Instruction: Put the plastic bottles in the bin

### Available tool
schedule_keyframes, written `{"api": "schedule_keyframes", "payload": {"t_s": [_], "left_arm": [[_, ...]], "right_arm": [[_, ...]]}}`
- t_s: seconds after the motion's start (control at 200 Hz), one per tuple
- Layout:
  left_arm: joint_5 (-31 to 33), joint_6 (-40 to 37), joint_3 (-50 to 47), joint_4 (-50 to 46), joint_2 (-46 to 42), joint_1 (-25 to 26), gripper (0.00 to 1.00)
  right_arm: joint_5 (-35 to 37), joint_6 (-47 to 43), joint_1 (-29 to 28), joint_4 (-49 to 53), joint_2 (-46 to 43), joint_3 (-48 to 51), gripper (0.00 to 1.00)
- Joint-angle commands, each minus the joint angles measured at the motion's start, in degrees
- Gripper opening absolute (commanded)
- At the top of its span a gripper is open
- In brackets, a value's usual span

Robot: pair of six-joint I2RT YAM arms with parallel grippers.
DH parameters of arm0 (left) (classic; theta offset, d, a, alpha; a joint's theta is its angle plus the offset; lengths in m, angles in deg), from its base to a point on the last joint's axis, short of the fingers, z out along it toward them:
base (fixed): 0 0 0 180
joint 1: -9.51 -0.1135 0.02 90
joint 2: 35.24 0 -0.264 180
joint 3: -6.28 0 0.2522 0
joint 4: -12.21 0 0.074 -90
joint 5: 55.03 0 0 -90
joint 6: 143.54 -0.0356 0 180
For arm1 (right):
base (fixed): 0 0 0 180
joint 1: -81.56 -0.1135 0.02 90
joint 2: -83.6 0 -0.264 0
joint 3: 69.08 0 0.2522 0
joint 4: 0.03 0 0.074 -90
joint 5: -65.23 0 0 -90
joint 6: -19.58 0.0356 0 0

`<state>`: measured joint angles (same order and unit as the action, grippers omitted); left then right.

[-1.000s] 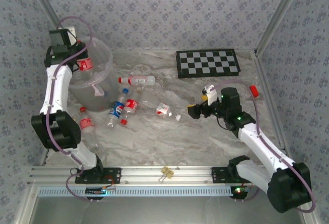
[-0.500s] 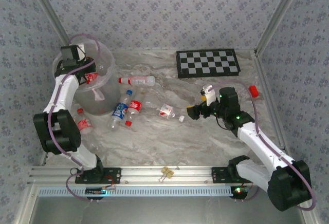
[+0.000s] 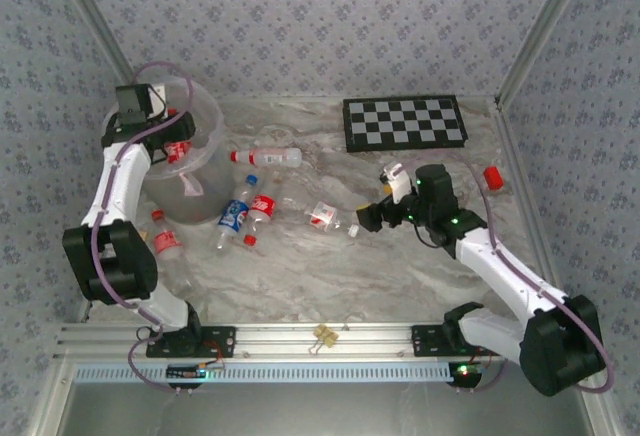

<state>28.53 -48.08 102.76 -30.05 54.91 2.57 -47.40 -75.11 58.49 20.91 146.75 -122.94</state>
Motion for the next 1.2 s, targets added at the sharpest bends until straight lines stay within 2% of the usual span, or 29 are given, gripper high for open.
{"api": "schedule_keyframes", "payload": {"t_s": [0.0,0.1,0.225,0.26,0.315,0.425,0.51,0.65,0.86,1.199], "left_arm": [[-2.93,-0.42,5.18,-7.22,-3.69,0.60,0.67],[-3.53,-0.78,7.50,-9.04,-5.05,0.89,0.73],[-2.98,-0.52,9.24,-10.10,-7.14,1.70,0.82],[-2.06,0.00,10.34,-13.10,-7.81,2.22,0.83],[-0.40,-0.45,11.93,-14.91,-9.12,4.41,0.86],[7.05,-2.62,16.08,-17.99,-11.49,11.65,0.90],[8.73,-1.37,19.13,-19.85,-13.04,15.93,0.91],[4.25,3.59,17.04,-16.72,-16.50,22.52,0.91],[-1.40,13.42,5.39,-6.15,-19.25,30.55,0.90],[-9.10,26.98,-9.44,10.45,-21.78,31.81,0.90]], "right_arm": [[2.85,-4.30,-2.69,5.44,2.85,-4.16,1.00],[3.41,-7.01,-5.62,10.26,6.68,-7.50,1.00],[7.70,-9.60,-9.40,14.35,11.59,-10.77,1.00],[8.53,-9.81,-10.16,14.88,13.06,-11.33,1.00],[10.03,-9.81,-11.11,15.77,15.31,-12.35,1.00],[12.00,-9.73,-12.79,16.76,19.29,-14.18,1.00],[12.89,-9.72,-13.74,16.51,22.03,-15.49,1.00],[12.73,-9.75,-15.17,15.33,27.08,-17.66,1.00],[16.00,-9.90,-17.15,14.14,34.48,-21.15,1.00],[18.38,-8.47,-17.10,12.43,37.49,-21.13,0.97]]}}
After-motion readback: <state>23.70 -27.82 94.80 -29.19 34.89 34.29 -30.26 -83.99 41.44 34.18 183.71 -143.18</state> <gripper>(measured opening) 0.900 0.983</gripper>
